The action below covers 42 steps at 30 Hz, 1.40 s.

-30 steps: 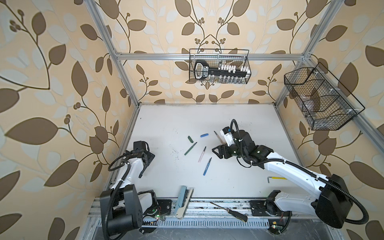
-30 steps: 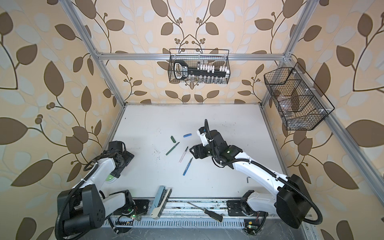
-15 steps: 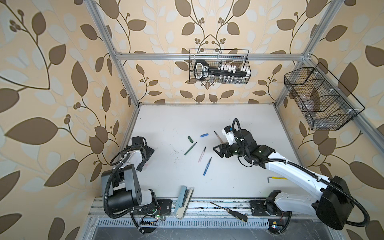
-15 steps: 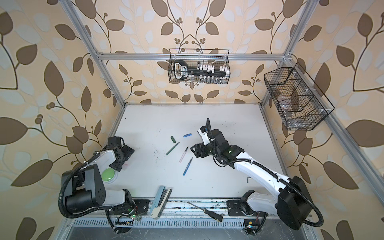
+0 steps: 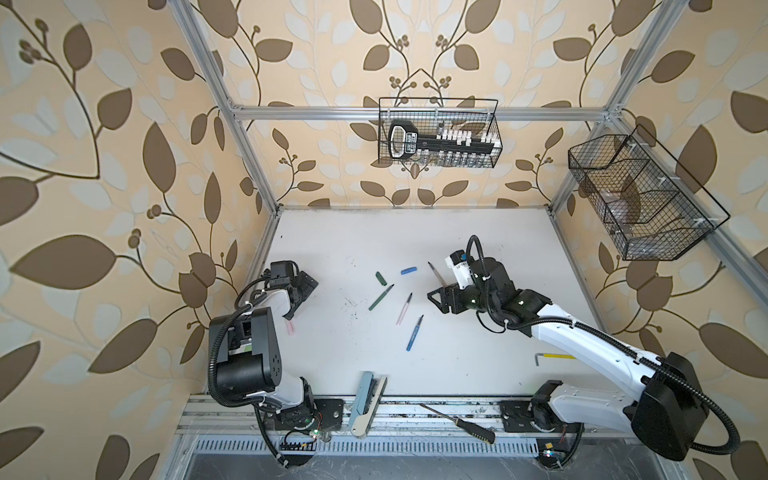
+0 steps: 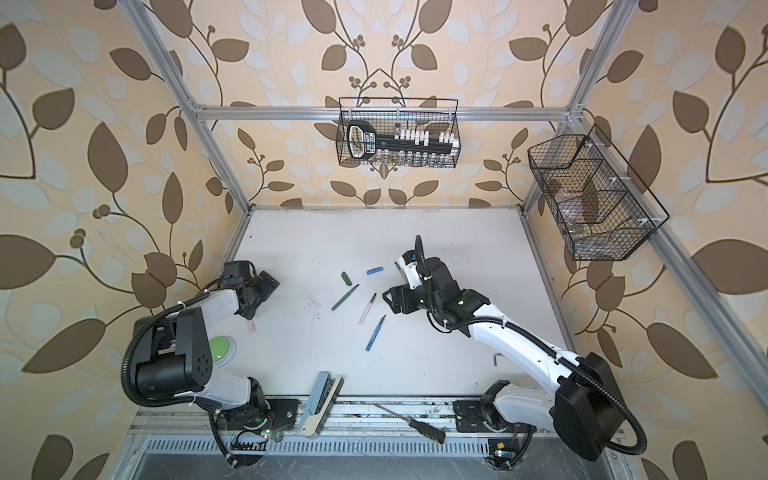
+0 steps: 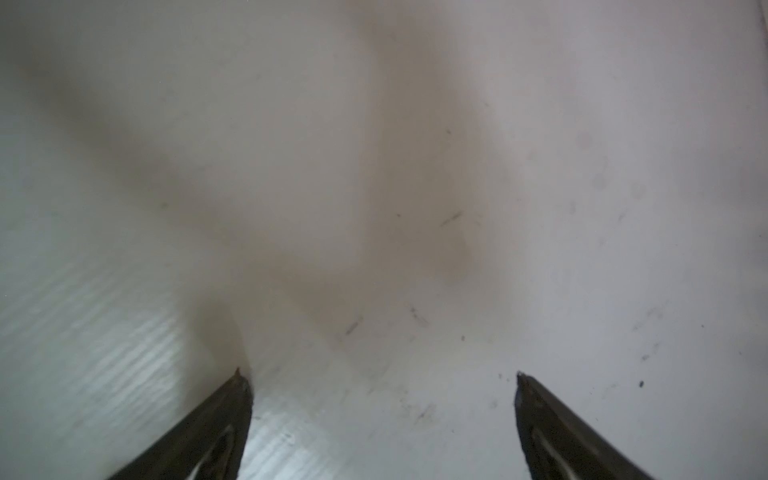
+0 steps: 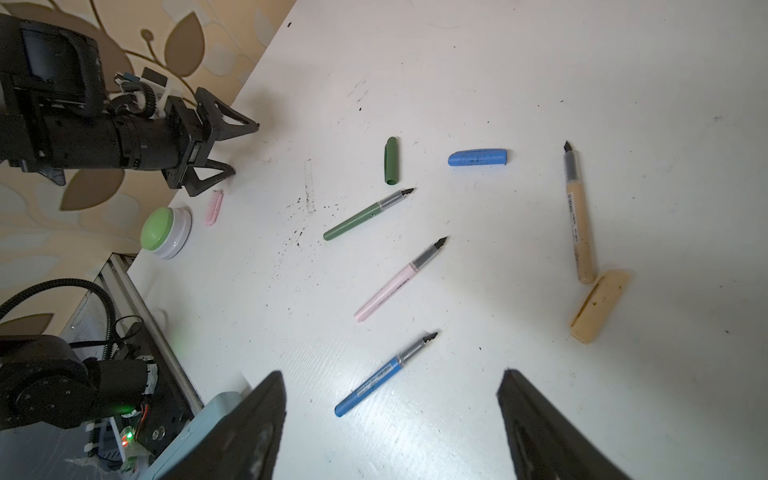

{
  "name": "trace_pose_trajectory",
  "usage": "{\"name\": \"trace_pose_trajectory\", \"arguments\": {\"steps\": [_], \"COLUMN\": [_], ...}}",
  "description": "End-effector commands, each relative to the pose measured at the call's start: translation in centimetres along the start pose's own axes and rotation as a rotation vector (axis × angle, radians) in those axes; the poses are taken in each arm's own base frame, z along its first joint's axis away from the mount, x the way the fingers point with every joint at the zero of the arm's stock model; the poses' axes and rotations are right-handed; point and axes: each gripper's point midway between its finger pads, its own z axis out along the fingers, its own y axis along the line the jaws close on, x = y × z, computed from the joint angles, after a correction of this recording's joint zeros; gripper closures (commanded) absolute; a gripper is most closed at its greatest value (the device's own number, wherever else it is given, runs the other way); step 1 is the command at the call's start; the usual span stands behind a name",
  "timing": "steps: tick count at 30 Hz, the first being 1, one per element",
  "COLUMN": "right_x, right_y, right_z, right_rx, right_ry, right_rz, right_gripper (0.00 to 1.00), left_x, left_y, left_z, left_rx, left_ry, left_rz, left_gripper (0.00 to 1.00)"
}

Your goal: Insert the pens into the pen caps

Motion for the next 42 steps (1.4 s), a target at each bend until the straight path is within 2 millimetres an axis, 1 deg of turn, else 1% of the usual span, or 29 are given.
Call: {"name": "trace_pose_trajectory", "arguments": {"steps": [1, 3, 5, 8, 11, 13, 16, 18, 22, 25, 27, 30, 32, 34, 37, 40, 42], "right_x": [0.5, 0.6, 0.7, 0.6, 0.3, 0.2, 0.8, 1.2, 1.8, 2.5, 3.1, 3.8, 4.2, 4.4, 4.5, 4.7, 4.7], "right_y": [-0.3, -0.4, -0.6, -1.0, -0.9, -0.6, -0.5, -0.6, -1.2, -1.6, -1.8, -2.4, -2.6, -2.8, -3.3, -3.7, -4.0], "right_z": [-0.1, -0.2, -0.5, -1.1, -1.5, -1.8, -1.8, -1.9, -2.9, -3.5, -3.6, -3.5, -3.3, -3.2, -3.0, -2.9, -2.9], "right_rx": [-0.004, -0.004, -0.004, 0.002, -0.006, -0.025, -0.047, -0.054, -0.060, -0.071, -0.083, -0.084, -0.097, -0.105, -0.100, -0.097, -0.095], "right_ry": [-0.006, -0.008, -0.011, -0.028, -0.062, -0.082, -0.097, -0.103, -0.138, -0.155, -0.162, -0.162, -0.161, -0.166, -0.164, -0.160, -0.160], "right_rz": [0.005, 0.004, 0.004, 0.008, 0.009, 0.011, 0.005, 0.000, 0.007, 0.020, 0.024, 0.043, 0.057, 0.069, 0.078, 0.089, 0.096], "right_gripper": [0.19, 0.19, 0.19, 0.19, 0.19, 0.19, 0.18, 0.18, 0.18, 0.18, 0.18, 0.18, 0.17, 0.18, 0.17, 0.18, 0.17], "left_x": [7.8, 8.0, 7.6, 6.2, 4.2, 2.6, 1.8, 1.8, 2.4, 1.8, 1.4, 0.7, 0.6, 1.2, 1.9, 2.4, 2.7], "left_y": [2.2, 2.1, 2.2, 1.2, 1.0, 1.0, 1.8, 2.6, 4.6, 6.2, 6.7, 6.4, 6.3, 6.6, 7.3, 7.2, 7.0], "left_z": [1.1, 1.0, 0.8, 0.0, -1.9, -4.0, -5.6, -6.0, -5.5, -5.4, -5.4, -4.8, -4.1, -2.9, -1.8, -1.3, -1.3], "left_rx": [-0.070, -0.085, -0.100, -0.097, -0.140, -0.162, -0.186, -0.208, -0.257, -0.308, -0.316, -0.302, -0.297, -0.297, -0.309, -0.295, -0.283], "left_ry": [0.236, 0.222, 0.209, 0.179, 0.118, 0.057, 0.036, 0.032, 0.072, 0.067, 0.057, 0.053, 0.076, 0.115, 0.149, 0.172, 0.181], "left_rz": [-0.038, -0.018, -0.013, 0.012, 0.058, 0.087, 0.091, 0.091, 0.062, 0.052, 0.041, 0.042, 0.034, 0.017, 0.003, -0.015, -0.025], "left_gripper": [0.01, 0.01, 0.01, 0.01, 0.01, 0.01, 0.01, 0.01, 0.01, 0.01, 0.01, 0.01, 0.01, 0.01, 0.01, 0.01, 0.01]}}
